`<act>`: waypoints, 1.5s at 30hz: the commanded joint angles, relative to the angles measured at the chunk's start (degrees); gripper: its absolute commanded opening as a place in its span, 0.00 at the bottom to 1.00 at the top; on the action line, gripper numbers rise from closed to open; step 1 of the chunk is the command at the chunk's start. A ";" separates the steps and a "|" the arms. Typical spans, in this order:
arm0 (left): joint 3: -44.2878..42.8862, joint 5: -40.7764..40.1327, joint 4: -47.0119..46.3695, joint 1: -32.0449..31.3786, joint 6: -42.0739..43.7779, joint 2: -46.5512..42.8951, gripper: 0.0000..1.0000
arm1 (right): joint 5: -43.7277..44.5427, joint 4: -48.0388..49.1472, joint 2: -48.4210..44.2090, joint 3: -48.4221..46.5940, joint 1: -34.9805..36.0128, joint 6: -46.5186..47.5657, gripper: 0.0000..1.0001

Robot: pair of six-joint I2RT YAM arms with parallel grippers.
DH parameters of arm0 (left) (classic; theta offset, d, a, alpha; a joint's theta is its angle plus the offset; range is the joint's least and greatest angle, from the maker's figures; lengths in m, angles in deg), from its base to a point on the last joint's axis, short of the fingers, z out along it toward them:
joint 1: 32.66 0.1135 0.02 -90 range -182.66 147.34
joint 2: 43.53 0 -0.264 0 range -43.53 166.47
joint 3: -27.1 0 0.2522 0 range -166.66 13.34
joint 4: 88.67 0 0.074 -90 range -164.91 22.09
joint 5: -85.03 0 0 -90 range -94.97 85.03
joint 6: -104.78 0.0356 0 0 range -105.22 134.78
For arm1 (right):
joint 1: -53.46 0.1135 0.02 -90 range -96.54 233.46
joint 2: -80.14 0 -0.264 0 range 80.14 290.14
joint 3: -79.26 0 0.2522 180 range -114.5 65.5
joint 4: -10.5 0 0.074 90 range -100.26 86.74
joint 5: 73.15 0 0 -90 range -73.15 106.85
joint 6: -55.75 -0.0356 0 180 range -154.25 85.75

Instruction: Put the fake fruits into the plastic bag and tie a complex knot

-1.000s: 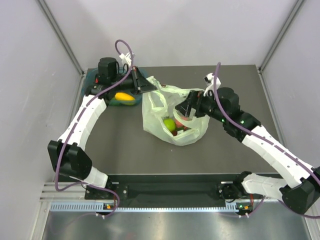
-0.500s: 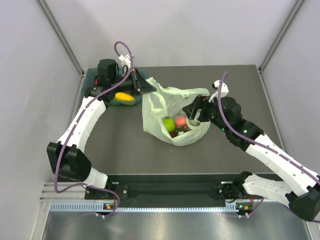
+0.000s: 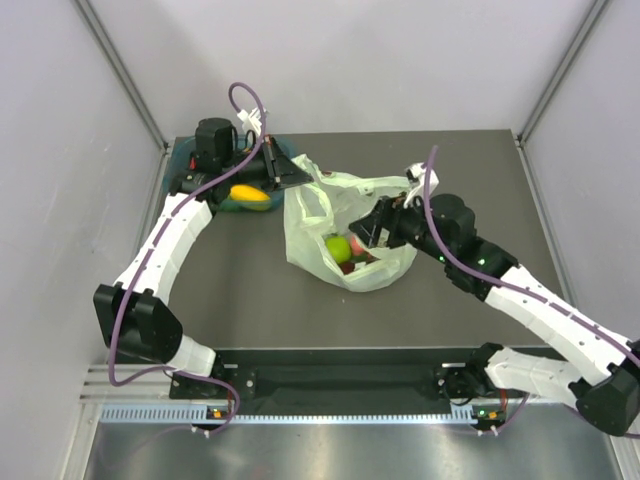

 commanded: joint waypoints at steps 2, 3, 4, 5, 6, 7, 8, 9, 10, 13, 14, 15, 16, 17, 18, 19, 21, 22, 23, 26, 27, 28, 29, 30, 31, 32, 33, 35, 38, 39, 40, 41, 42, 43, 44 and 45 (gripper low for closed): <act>-0.25 0.33 -2.30 0.05 0.18 -1.87 0.06 | -2.02 7.95 1.75 0.53 3.25 -1.79 0.81; -0.16 0.42 -2.30 0.05 0.18 -1.95 0.06 | -1.58 9.52 2.62 0.53 3.43 -1.71 0.81; -0.08 0.42 -2.30 0.05 0.18 -2.13 0.06 | -1.32 9.88 3.24 0.36 3.44 -1.71 0.81; -0.16 0.42 -2.39 0.05 0.00 -2.04 0.06 | -0.88 9.89 4.81 -0.51 3.44 -1.88 0.81; -0.16 0.33 -2.21 0.05 0.09 -2.13 0.06 | -0.79 10.76 5.52 -0.87 3.44 -1.88 0.81; -0.16 0.25 -2.21 0.05 0.00 -2.13 0.06 | -0.62 11.72 6.14 -1.13 3.61 -1.88 0.82; -0.16 0.42 -2.30 0.05 -0.08 -2.13 0.06 | 0.34 11.99 7.02 -1.22 3.70 -2.67 0.81; -0.16 0.33 -2.21 0.05 -0.08 -2.39 0.06 | 3.92 12.08 7.20 -1.31 3.79 -3.02 0.82; -0.16 0.42 -2.12 0.05 0.00 -2.39 0.06 | 5.61 12.00 7.37 -1.31 3.79 -3.20 0.82; -0.25 0.25 -1.77 0.05 0.18 -2.57 0.07 | 11.59 11.04 7.81 -1.66 3.79 -3.73 0.82; -0.34 0.33 -1.86 0.05 0.18 -2.57 0.07 | 12.65 10.68 7.90 -2.18 3.79 -3.64 0.82; -0.34 0.42 -1.60 0.05 0.35 -2.57 0.07 | 14.31 10.50 8.16 -2.36 3.79 -3.73 0.83; -0.51 0.33 -1.42 0.05 0.44 -2.40 0.07 | 15.02 10.50 8.25 -2.63 3.79 -3.64 0.84; -0.52 0.16 -1.33 0.05 0.44 -2.48 0.07 | 15.73 10.50 7.99 -2.19 3.79 -3.99 0.84; -0.52 0.16 -1.33 0.05 0.53 -2.48 0.07 | 16.69 10.59 7.56 -1.58 3.79 -3.99 0.84; -0.43 0.16 -1.42 0.05 0.53 -2.57 0.07 | 17.22 11.46 7.12 -0.88 3.87 -4.08 0.83; -0.25 0.16 -1.59 0.05 0.44 -2.66 0.07 | 19.24 14.19 6.32 0.80 3.79 -4.61 0.77; -0.08 0.07 -1.68 0.05 0.36 -2.66 0.07 | 20.55 14.37 6.32 0.80 3.96 -4.87 0.73; 0.01 -0.10 -1.95 0.05 0.35 -2.66 0.07 | 21.79 14.54 6.84 0.36 3.96 -5.31 0.70; 0.45 -0.10 -2.47 0.05 0.09 -2.75 0.07 | 25.22 15.77 8.33 -1.22 4.05 -5.49 0.59; 0.63 -0.02 -2.48 0.05 0.09 -2.66 0.07 | 25.57 15.43 8.95 -1.92 4.14 -5.40 0.57; 0.80 -0.10 -2.65 0.05 0.00 -2.75 0.07 | 26.19 14.90 9.48 -2.71 4.23 -5.66 0.42; 0.98 -0.19 -2.74 0.05 0.09 -2.66 0.07 | 26.11 14.98 10.01 -3.59 4.31 -5.66 0.37; 1.07 -0.11 -3.09 0.05 0.00 -2.66 0.07 | 25.67 16.03 10.19 -3.77 4.31 -5.31 0.31; 1.15 -0.11 -3.09 0.05 0.00 -2.48 0.07 | 25.49 16.13 10.10 -4.03 4.31 -5.05 0.13; 1.15 0.07 -3.18 0.05 -0.17 -2.31 0.07 | 24.10 16.48 9.23 -4.38 4.31 -4.52 0.06; 0.98 0.51 -3.18 0.05 -0.26 -2.05 0.07 | 23.21 16.83 8.61 -4.65 4.31 -4.00 0.01; 0.54 0.60 -3.00 0.05 -0.35 -1.78 0.08 | 21.11 15.35 6.68 -6.83 4.31 -3.47 0.00; -0.51 0.86 -2.65 0.05 -0.52 -1.69 0.26 | 18.38 11.13 4.66 -10.79 4.05 -2.94 0.00; -0.78 0.86 -2.82 0.05 -0.70 -2.13 0.39 | 17.15 10.42 4.30 -11.67 3.79 -3.11 0.00; -0.69 0.86 -2.91 0.05 -0.79 -2.57 0.44 | 16.10 8.07 4.04 -12.38 2.74 -3.90 0.00; -0.60 0.95 -2.83 0.05 -0.79 -2.92 0.49 | 13.91 7.26 3.95 -13.60 2.12 -4.25 0.00; -0.17 1.12 -2.83 0.05 -0.70 -3.97 0.56 | 13.02 6.64 4.12 -14.14 1.42 -4.60 0.00; 0.10 1.30 -2.74 0.05 -0.44 -4.50 0.60 | 12.66 6.03 4.21 -14.93 0.63 -5.13 0.00; 0.36 1.56 -2.04 0.05 0.35 -5.11 0.63 | 12.57 4.89 4.56 -15.11 0.36 -5.31 0.00; 0.62 1.39 -1.34 0.05 0.96 -6.34 0.64 | 12.40 4.70 4.74 -15.20 0.10 -5.40 0.00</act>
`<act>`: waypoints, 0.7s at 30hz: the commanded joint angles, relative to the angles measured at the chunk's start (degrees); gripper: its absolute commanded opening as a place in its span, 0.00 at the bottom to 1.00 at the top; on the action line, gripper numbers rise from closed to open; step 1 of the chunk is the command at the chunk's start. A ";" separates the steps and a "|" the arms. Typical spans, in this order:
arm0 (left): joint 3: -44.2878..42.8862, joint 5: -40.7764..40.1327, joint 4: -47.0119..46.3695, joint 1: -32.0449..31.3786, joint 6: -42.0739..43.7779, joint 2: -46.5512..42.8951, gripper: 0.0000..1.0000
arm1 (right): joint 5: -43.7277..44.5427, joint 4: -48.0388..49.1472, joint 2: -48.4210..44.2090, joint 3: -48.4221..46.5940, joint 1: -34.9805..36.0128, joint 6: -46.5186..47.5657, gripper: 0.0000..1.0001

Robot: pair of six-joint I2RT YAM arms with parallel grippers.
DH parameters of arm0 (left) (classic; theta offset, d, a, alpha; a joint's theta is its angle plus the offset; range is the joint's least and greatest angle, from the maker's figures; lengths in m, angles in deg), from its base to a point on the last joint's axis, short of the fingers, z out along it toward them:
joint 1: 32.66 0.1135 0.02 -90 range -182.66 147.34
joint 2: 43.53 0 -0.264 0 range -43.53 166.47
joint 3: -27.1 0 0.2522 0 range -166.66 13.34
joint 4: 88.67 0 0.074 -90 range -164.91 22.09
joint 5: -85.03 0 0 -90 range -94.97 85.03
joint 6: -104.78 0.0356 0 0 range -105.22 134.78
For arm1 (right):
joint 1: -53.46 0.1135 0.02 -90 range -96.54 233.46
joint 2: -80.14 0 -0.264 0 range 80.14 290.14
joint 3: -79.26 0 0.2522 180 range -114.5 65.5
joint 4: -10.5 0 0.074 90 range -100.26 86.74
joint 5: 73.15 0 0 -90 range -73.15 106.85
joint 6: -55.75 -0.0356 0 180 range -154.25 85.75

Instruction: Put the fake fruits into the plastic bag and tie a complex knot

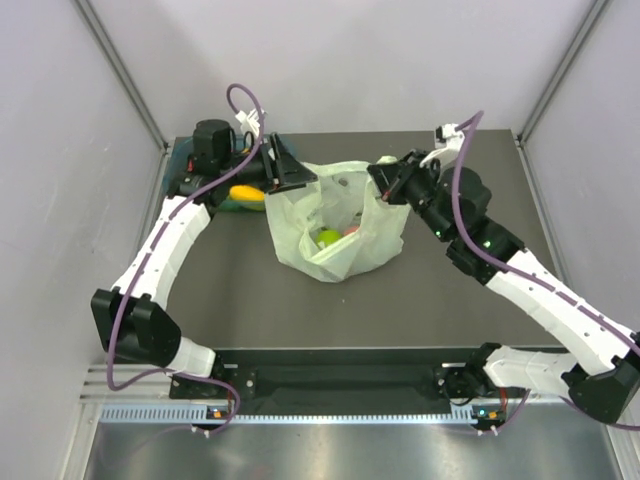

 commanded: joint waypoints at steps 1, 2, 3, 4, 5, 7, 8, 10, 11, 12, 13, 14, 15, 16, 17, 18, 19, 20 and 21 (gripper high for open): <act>-0.14 1.04 -0.29 0.05 2.12 -5.89 0.70 | -2.95 -2.57 -0.33 -2.76 -1.91 -1.42 0.00; -0.22 0.86 1.46 0.05 3.52 -6.42 0.75 | -3.21 -2.66 -0.16 -2.59 -2.09 -1.68 0.00; -0.05 0.77 2.52 0.05 4.15 -7.47 0.79 | -3.47 -2.67 -0.07 -2.59 -2.35 -1.86 0.00; 0.12 0.60 3.32 0.05 4.85 -8.00 0.85 | -3.48 -2.67 0.02 -2.50 -2.53 -2.12 0.00; 0.30 0.16 4.37 0.05 6.77 -8.53 0.89 | -3.48 -2.75 0.19 -2.41 -2.71 -2.21 0.00; 0.04 -3.78 9.37 0.05 9.67 -10.02 0.91 | -3.65 -2.58 0.20 -2.32 -2.88 -2.04 0.00; 0.04 -5.71 10.61 0.05 11.52 -10.72 0.92 | -3.65 -2.58 0.20 -2.15 -2.88 -1.95 0.00; 0.21 -10.81 12.81 -0.21 13.20 -12.83 0.92 | -3.65 -2.67 0.02 -1.88 -3.06 -1.95 0.00; 0.39 -12.57 13.17 -0.39 14.77 -14.14 0.91 | -3.65 -2.58 -0.07 -1.71 -3.15 -1.95 0.00; 0.48 -14.76 13.60 -0.83 15.57 -14.59 0.91 | -3.74 -2.49 -0.15 -1.53 -3.15 -2.04 0.00; 0.91 -18.61 13.78 -2.05 16.10 -15.12 0.91 | -3.74 -2.32 -0.33 -1.10 -3.24 -2.13 0.00; 1.27 -19.95 13.61 -2.67 16.37 -15.56 0.90 | -3.65 -2.23 -0.42 -1.00 -3.32 -2.13 0.00; 2.40 -21.80 13.00 -3.81 16.37 -16.26 0.88 | -3.65 -2.31 -0.42 -0.92 -3.41 -2.13 0.00; 3.02 -26.69 11.60 -7.39 16.46 -16.70 0.88 | -3.57 -2.31 -0.59 -0.83 -3.59 -2.13 0.00; 4.59 -30.13 10.28 -9.68 16.63 -17.40 0.88 | -3.65 -2.14 -0.68 -0.57 -3.76 -2.13 0.00; 5.22 -33.21 9.31 -11.97 16.89 -17.58 0.88 | -3.57 -1.96 -0.86 -0.39 -3.76 -2.21 0.00; 5.66 -38.72 7.48 -15.73 17.16 -17.41 0.87 | -3.65 -1.79 -1.03 -0.13 -3.94 -2.30 0.00; 6.53 -40.52 6.50 -16.90 17.42 -17.23 0.85 | -3.65 -1.70 -1.03 -0.04 -4.03 -2.39 0.00; 6.72 -41.67 5.97 -17.61 17.60 -16.45 0.82 | -3.74 -1.70 -1.21 -0.04 -4.11 -2.48 0.00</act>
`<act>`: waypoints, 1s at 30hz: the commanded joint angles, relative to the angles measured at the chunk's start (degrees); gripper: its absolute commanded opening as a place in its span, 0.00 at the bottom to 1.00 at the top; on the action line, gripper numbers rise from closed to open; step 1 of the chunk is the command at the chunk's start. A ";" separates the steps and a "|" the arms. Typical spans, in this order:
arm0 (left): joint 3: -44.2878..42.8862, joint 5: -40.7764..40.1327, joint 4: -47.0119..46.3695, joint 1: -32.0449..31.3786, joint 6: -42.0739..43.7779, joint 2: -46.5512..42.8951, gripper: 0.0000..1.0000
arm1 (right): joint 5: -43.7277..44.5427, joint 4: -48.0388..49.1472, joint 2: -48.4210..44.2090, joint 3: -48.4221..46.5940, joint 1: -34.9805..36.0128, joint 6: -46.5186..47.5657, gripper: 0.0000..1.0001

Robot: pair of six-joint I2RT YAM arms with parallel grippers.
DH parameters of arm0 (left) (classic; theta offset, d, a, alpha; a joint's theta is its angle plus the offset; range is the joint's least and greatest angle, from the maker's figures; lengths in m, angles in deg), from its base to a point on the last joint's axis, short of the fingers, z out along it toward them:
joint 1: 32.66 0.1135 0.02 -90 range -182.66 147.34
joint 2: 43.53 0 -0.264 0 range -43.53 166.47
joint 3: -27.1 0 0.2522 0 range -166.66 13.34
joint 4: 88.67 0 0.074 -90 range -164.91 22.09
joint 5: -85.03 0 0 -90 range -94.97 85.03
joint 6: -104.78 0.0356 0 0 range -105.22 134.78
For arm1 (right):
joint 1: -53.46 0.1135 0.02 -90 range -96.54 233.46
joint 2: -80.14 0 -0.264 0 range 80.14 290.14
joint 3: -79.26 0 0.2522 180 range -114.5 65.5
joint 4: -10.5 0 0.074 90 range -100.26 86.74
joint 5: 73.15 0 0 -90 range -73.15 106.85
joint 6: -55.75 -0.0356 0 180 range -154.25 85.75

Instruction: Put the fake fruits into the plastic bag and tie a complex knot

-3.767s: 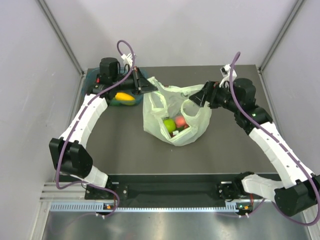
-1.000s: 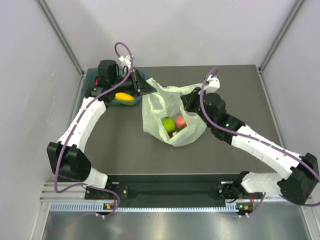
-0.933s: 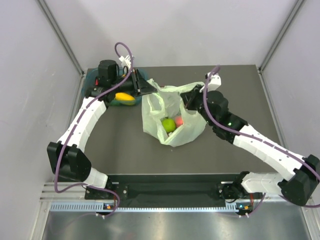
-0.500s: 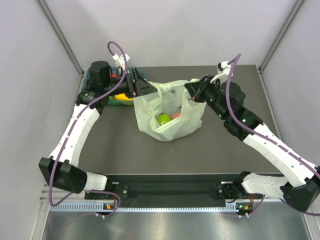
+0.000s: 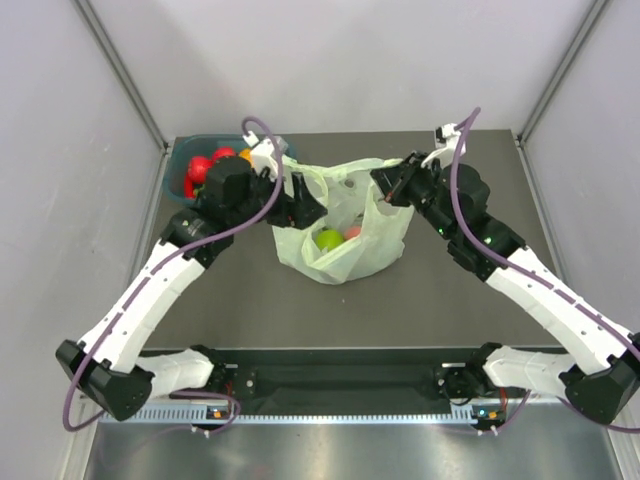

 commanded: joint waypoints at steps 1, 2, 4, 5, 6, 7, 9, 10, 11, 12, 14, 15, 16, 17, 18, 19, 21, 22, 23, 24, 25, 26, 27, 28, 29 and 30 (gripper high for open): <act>1.34 -13.21 -4.85 -3.95 2.56 0.80 0.82 | -0.35 1.69 -1.67 0.51 -0.95 -0.58 0.00; 1.25 -15.58 -5.90 -4.22 3.35 1.94 0.81 | -0.44 1.69 -1.93 0.60 -1.03 -0.49 0.00; 0.82 -17.79 -6.61 -4.75 4.32 3.44 0.79 | -0.44 1.60 -2.37 0.77 -1.12 -0.40 0.00; 0.47 -20.06 -7.57 -4.93 4.58 4.58 0.79 | -0.35 1.60 -2.55 0.86 -1.12 -0.31 0.00; 0.46 -20.60 -8.37 -5.10 4.76 5.20 0.78 | -0.44 1.60 -2.90 0.95 -1.21 -0.23 0.00; 0.29 -20.87 -8.81 -5.19 4.85 5.81 0.78 | -0.44 1.51 -3.16 1.04 -1.21 -0.22 0.00; -0.41 -21.31 -10.13 -5.45 4.85 7.92 0.78 | -0.35 1.51 -3.34 1.21 -1.38 -0.05 0.00; -0.76 -21.49 -10.57 -5.63 4.85 8.71 0.78 | -0.35 1.51 -3.60 1.30 -1.39 -0.14 0.00; -1.46 -21.66 -11.01 -5.72 4.85 10.20 0.77 | -0.35 1.51 -3.69 1.30 -1.47 -0.14 0.00; -1.99 -22.10 -11.10 -6.07 4.76 10.99 0.77 | -0.35 1.51 -3.78 1.56 -1.47 -0.05 0.00; -3.13 -22.46 -11.54 -6.24 4.59 12.93 0.77 | -0.44 1.60 -4.22 1.65 -1.56 -0.05 0.00; -3.14 -22.11 -12.93 -6.42 4.50 13.46 0.77 | -0.44 1.60 -4.31 1.83 -1.47 -0.05 0.00; -3.49 -22.10 -13.47 -6.42 4.06 14.33 0.76 | -0.44 1.51 -4.48 1.83 -1.56 0.12 0.00; -3.84 -21.84 -13.91 -6.77 3.88 14.86 0.75 | -0.44 1.51 -4.57 2.00 -1.65 0.13 0.00; -4.28 -22.01 -14.17 -7.03 3.80 15.48 0.75 | -0.44 1.51 -4.57 2.18 -1.65 0.04 0.00; -5.33 -22.36 -14.09 -7.30 3.62 16.79 0.73 | -0.44 1.43 -4.57 2.18 -1.65 0.04 0.00; -6.39 -24.72 -13.91 -8.18 3.71 18.11 0.64 | -0.44 1.51 -4.83 2.62 -1.74 0.13 0.00; -7.18 -25.61 -13.30 -8.35 3.97 19.25 0.56 | -0.44 1.60 -4.92 2.62 -1.74 0.04 0.00; -7.36 -26.14 -13.12 -8.53 3.97 19.61 0.47 | -0.44 1.86 -5.10 2.88 -1.82 0.13 0.00; -7.45 -26.23 -13.21 -8.53 4.23 19.70 0.40 | -0.44 1.60 -5.10 2.97 -1.83 0.21 0.00; -7.53 -25.80 -12.95 -8.53 4.41 19.62 0.33 | -0.44 1.51 -5.18 2.88 -1.91 0.21 0.00; -7.62 -25.62 -12.68 -8.53 4.41 19.18 0.21 | -0.44 1.51 -5.19 2.97 -2.00 0.56 0.00; -7.88 -24.92 -12.33 -8.53 4.32 17.61 0.16 | -0.53 1.43 -5.19 2.88 -2.09 0.83 0.00; -8.06 -24.39 -12.07 -8.44 4.24 16.64 0.13 | -0.53 1.43 -5.19 2.71 -2.09 1.18 0.00; -8.32 -23.61 -11.54 -8.18 4.23 15.76 0.11 | -0.62 1.34 -5.10 2.36 -2.26 1.96 0.00; -9.72 -22.47 -11.02 -7.83 4.15 14.88 0.10 | -0.88 1.25 -5.10 1.83 -2.53 2.58 0.00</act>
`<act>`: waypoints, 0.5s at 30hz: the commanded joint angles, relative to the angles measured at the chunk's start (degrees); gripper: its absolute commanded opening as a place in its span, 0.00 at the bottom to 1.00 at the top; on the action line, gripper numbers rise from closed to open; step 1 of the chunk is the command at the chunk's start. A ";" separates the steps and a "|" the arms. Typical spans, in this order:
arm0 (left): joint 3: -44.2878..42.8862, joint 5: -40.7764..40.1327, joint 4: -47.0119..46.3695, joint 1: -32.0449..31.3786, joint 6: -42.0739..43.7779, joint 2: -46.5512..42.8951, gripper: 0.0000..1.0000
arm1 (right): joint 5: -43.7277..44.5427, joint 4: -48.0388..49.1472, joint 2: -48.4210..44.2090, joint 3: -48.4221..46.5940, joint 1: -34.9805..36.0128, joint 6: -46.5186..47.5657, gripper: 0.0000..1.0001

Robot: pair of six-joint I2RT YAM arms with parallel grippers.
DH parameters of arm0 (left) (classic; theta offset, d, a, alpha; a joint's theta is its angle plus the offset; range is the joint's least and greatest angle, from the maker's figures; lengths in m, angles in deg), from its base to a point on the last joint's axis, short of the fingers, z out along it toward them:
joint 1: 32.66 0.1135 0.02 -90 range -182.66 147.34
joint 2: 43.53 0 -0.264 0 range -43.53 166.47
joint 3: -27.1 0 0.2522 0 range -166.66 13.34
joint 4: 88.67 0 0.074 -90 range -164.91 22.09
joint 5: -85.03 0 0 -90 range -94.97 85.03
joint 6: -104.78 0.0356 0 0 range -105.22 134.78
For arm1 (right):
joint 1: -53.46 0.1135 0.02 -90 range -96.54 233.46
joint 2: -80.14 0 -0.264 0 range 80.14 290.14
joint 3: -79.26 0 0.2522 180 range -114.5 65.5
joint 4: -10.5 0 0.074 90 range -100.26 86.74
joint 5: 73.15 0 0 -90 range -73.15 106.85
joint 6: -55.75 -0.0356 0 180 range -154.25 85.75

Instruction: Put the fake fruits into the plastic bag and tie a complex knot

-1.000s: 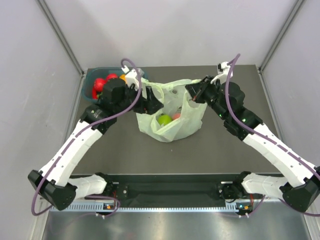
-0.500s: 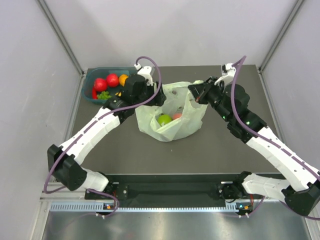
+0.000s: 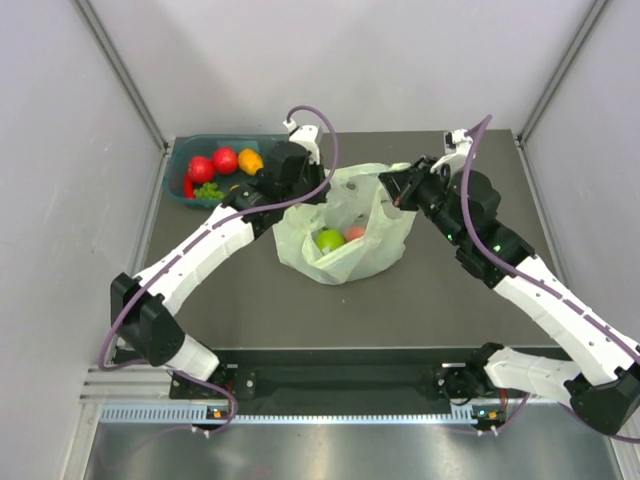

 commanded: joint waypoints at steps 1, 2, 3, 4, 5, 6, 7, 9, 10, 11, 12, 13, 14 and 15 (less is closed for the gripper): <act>-5.55 4.89 0.26 1.50 -0.03 -5.91 0.10 | -1.18 0.92 -1.27 -1.80 -1.54 2.87 0.00; -6.69 7.80 1.06 2.12 -0.12 -6.53 0.10 | -2.15 0.92 -0.92 -3.37 -2.68 3.22 0.00; -9.23 10.18 1.76 2.73 -0.38 -7.41 0.10 | -5.29 0.83 -0.75 -4.25 -3.56 3.66 0.00; -10.47 14.12 2.38 4.31 -0.38 -7.85 0.10 | -6.80 0.74 -0.48 -5.22 -5.57 3.93 0.00; -11.62 16.16 2.47 5.02 -0.64 -8.29 0.10 | -8.38 0.57 -0.05 -7.67 -6.72 4.02 0.00; -13.98 18.00 2.38 6.07 -1.34 -9.08 0.10 | -12.05 0.39 0.22 -9.26 -7.78 4.28 0.00; -15.13 20.02 2.30 8.69 -1.96 -9.35 0.10 | -13.91 0.04 0.83 -11.10 -10.14 4.80 0.00; -19.42 27.84 1.68 12.13 -4.68 -9.35 0.10 | -18.82 -3.20 3.38 -18.04 -12.26 4.90 0.00; -20.93 30.91 1.33 15.97 -5.90 -9.18 0.09 | -20.42 -4.34 4.34 -20.50 -13.05 5.33 0.00; -22.42 35.55 1.07 17.75 -6.96 -8.83 0.09 | -21.83 -5.22 5.92 -24.87 -14.45 5.51 0.00; -25.14 37.86 0.37 19.16 -8.97 -8.13 0.09 | -23.58 -6.71 6.72 -27.01 -14.90 5.69 0.00; -26.03 39.54 -0.07 21.53 -9.86 -7.86 0.09 | -24.30 -7.60 7.34 -28.77 -15.69 5.86 0.00; -26.48 40.69 -0.69 22.42 -11.70 -7.86 0.09 | -25.00 -8.22 8.21 -31.57 -16.04 5.95 0.00; -25.79 43.22 -2.87 23.12 -12.67 -8.03 0.09 | -25.79 -8.83 8.31 -32.12 -16.22 5.95 0.00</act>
